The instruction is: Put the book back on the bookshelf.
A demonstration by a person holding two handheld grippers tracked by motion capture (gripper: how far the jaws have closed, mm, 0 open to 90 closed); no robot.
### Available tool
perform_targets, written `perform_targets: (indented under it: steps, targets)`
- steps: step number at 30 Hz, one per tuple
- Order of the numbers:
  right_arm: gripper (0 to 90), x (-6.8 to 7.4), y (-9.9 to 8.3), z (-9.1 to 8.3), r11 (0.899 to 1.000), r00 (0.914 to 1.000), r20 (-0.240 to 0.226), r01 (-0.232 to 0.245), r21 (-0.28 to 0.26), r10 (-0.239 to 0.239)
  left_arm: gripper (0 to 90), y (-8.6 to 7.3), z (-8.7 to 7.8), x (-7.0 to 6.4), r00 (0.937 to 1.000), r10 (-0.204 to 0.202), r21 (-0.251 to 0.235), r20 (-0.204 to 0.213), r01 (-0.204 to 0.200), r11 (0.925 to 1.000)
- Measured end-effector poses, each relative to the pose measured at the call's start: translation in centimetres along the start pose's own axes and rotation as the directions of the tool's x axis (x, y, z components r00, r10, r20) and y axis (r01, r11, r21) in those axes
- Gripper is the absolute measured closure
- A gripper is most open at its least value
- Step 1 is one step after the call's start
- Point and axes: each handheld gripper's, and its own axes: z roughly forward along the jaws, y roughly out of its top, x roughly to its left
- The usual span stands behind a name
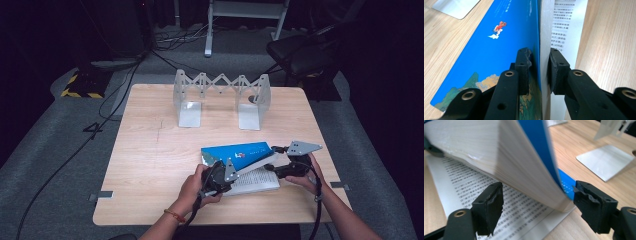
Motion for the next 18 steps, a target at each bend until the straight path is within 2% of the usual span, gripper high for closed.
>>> perform_targets:
  steps: [2,4,6,8,9,10,11,14,15,17,18]
  targets:
    - [26.8,0.0,0.0,-0.1,1.0,0.9999,-0.01,0.004,-0.01,-0.004,72.9,-0.2,-0.3,0.4,0.9998,-0.01,-0.009,0.015,0.01,0.9999]
    - [28.8,0.1,0.2,-0.2,0.999,0.9989,-0.039,0.025,-0.028,-0.026,72.7,-0.9,-0.8,1.4,0.9979,-0.011,-0.016,0.064,0.012,0.9998]
    - [29.9,0.2,0.7,-0.2,0.997,0.995,-0.066,0.072,-0.027,-0.074,72.6,-1.2,-1.0,1.8,0.9968,0.0,-0.016,0.08,0.001,0.9999]
    - [29.9,0.3,0.9,0.0,0.997,0.9942,-0.073,0.078,-0.018,-0.079,72.6,-1.3,-1.2,1.9,0.9964,0.002,-0.005,0.084,-0.002,1.0]
    - [28.5,0.5,1.4,0.2,0.993,0.9896,-0.082,0.118,-0.008,-0.118,72.6,-1.5,-1.3,2.3,0.9951,0.012,-0.003,0.098,-0.012,0.9999]
    - [28.5,0.5,1.4,0.2,0.993,0.9896,-0.082,0.118,-0.008,-0.118,72.5,-1.5,-1.3,2.3,0.9951,0.012,-0.003,0.098,-0.012,0.9999]
    - [28.0,0.4,1.8,0.4,0.99,0.9856,-0.096,0.14,0.004,-0.139,72.5,-1.6,-1.4,2.4,0.9944,0.011,0.002,0.105,-0.011,0.9999]
    - [31.9,0.3,2.4,0.8,0.988,0.978,-0.147,0.152,0.019,-0.148,72.3,-1.9,-1.6,2.7,0.9932,0.02,0.012,0.114,-0.022,0.9997]
    - [34.1,0.4,2.4,1.0,0.986,0.9749,-0.154,0.165,0.019,-0.16,72.1,-2.0,-1.7,2.9,0.9925,0.009,0.011,0.122,-0.011,0.9999]
    - [50.5,0.6,2.2,1.0,0.987,0.9659,-0.206,0.159,-0.008,-0.157,70.3,-2.2,-1.6,3.2,0.9905,-0.01,0.015,0.137,0.008,0.9999]
    - [51.9,0.8,2.0,1.0,0.987,0.9655,-0.204,0.161,-0.019,-0.162,68.5,-2.3,-1.5,3.2,0.9898,-0.016,0.018,0.141,0.014,0.9997]
